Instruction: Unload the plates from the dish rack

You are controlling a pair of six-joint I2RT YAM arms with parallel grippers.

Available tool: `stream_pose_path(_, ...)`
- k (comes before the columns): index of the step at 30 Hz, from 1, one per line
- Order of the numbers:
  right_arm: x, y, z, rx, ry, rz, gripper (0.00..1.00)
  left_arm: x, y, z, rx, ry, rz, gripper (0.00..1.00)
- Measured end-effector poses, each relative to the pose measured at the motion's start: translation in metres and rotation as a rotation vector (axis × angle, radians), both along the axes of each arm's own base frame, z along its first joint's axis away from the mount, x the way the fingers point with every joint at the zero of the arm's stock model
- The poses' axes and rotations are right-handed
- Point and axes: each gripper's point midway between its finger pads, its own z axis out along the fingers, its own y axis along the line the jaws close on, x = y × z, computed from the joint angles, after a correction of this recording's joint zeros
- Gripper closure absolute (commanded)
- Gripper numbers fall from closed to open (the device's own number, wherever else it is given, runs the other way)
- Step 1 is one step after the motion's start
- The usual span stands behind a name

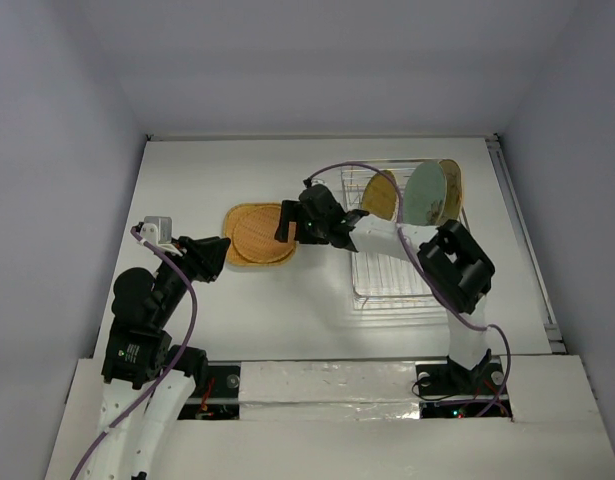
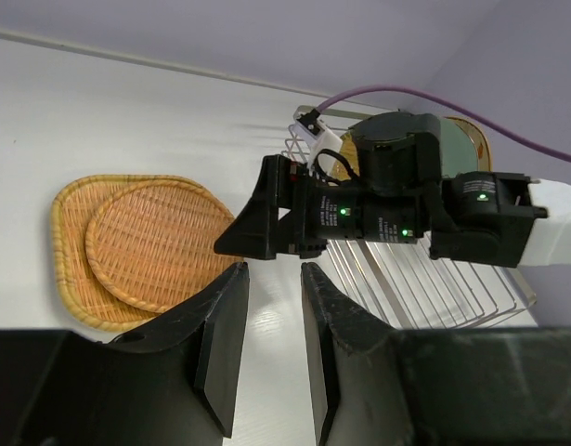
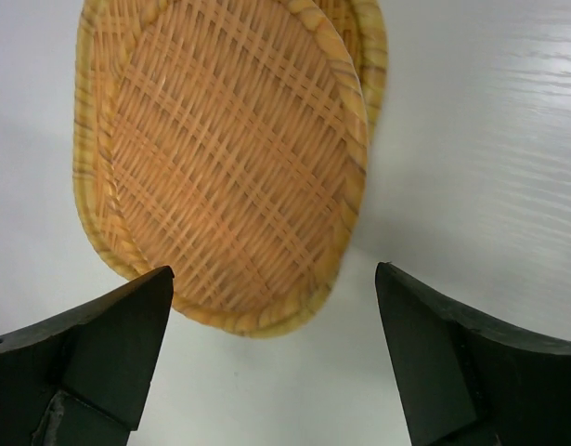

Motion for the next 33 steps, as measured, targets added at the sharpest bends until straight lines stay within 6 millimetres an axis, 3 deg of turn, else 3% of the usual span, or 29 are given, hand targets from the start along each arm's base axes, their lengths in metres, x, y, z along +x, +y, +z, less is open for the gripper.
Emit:
stream_pose_path(3, 0.0, -0.017, 0.011, -0.074, -0.04, -0.013, 0.13, 0.0, 0.0, 0.0, 0.0, 0.0, 0.0, 0.73)
stream_pose_path(4, -0.001, -0.022, 0.019, -0.096, -0.059, -0.019, 0.36, 0.0, 0.0, 0.0, 0.0, 0.0, 0.0, 0.73)
stream_pose_path(6, 0.0, -0.033, 0.041, -0.12, -0.113, -0.034, 0.73, 0.0, 0.0, 0.0, 0.0, 0.0, 0.0, 0.73)
stream_pose_path(7, 0.001, -0.042, 0.055, -0.135, -0.147, -0.05, 0.99, 0.0, 0.0, 0.0, 0.0, 0.0, 0.0, 0.73)
stream_pose_path(10, 0.002, -0.074, 0.105, -0.163, -0.253, -0.131, 1.0, 0.0, 0.0, 0.0, 0.0, 0.0, 0.0, 0.73)
stream_pose_path(13, 0.001, -0.121, 0.16, -0.179, -0.364, -0.245, 1.0, 0.0, 0.0, 0.0, 0.0, 0.0, -0.001, 0.73)
stream_pose_path(15, 0.003, -0.159, 0.185, -0.198, -0.411, -0.335, 1.0, 0.0, 0.0, 0.0, 0.0, 0.0, -0.001, 0.73)
stream_pose_path(17, 0.008, -0.2, 0.198, -0.221, -0.434, -0.437, 0.71, 0.0, 0.0, 0.0, 0.0, 0.0, -0.001, 0.73)
stream_pose_path(18, 0.011, -0.218, 0.198, -0.242, -0.435, -0.476, 0.59, 0.0, 0.0, 0.0, 0.0, 0.0, -0.001, 0.73)
stream_pose_path(19, 0.013, -0.234, 0.194, -0.266, -0.429, -0.508, 0.39, 0.0, 0.0, 0.0, 0.0, 0.0, -0.001, 0.73)
stream_pose_path(20, 0.017, -0.252, 0.187, -0.297, -0.414, -0.544, 0.33, 0.0, 0.0, 0.0, 0.0, 0.0, -0.001, 0.73)
stream_pose_path(22, 0.02, -0.272, 0.168, -0.36, -0.379, -0.567, 0.31, 0.0, 0.0, 0.0, 0.0, 0.0, -0.001, 0.73)
stream_pose_path(27, 0.027, -0.274, 0.118, -0.44, -0.279, -0.51, 0.46, 0.0, 0.0, 0.0, 0.0, 0.0, -0.001, 0.73)
stream_pose_path(31, 0.034, -0.273, 0.091, -0.476, -0.226, -0.469, 0.83, 0.0, 0.0, 0.0, -0.001, -0.002, -0.001, 0.73)
stream_pose_path(33, 0.036, -0.273, 0.086, -0.483, -0.214, -0.464, 0.9, -0.001, 0.0, 0.001, -0.002, -0.005, -0.001, 0.73)
